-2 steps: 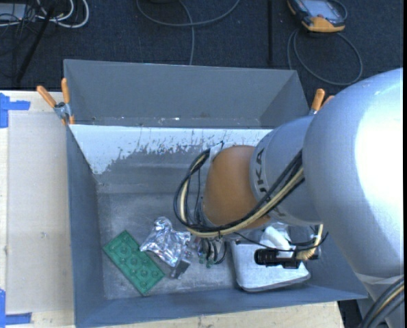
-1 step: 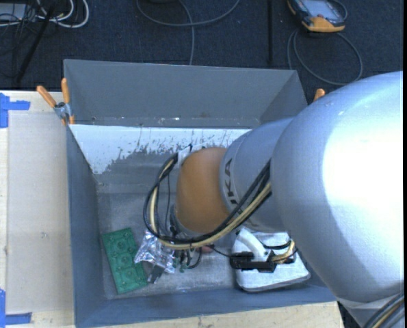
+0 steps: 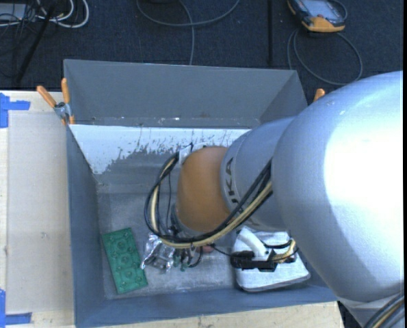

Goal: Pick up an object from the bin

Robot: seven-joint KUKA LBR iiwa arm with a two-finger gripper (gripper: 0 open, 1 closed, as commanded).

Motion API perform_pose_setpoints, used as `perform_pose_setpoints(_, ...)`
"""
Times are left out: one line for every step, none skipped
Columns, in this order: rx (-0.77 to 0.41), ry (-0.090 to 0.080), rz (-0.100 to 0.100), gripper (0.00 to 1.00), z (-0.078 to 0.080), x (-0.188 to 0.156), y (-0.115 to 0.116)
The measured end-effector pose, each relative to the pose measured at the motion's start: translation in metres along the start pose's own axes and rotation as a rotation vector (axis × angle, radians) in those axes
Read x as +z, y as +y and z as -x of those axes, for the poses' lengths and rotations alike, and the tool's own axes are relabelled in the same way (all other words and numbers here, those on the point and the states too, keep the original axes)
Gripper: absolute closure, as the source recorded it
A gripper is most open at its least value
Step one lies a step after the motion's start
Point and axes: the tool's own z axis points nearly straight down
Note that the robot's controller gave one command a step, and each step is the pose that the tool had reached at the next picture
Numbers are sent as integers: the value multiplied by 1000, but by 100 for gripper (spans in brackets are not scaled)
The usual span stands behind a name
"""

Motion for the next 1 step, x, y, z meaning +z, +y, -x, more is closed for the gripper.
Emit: perform_pose_setpoints(7, 0, 1, 100, -13, -135, 3)
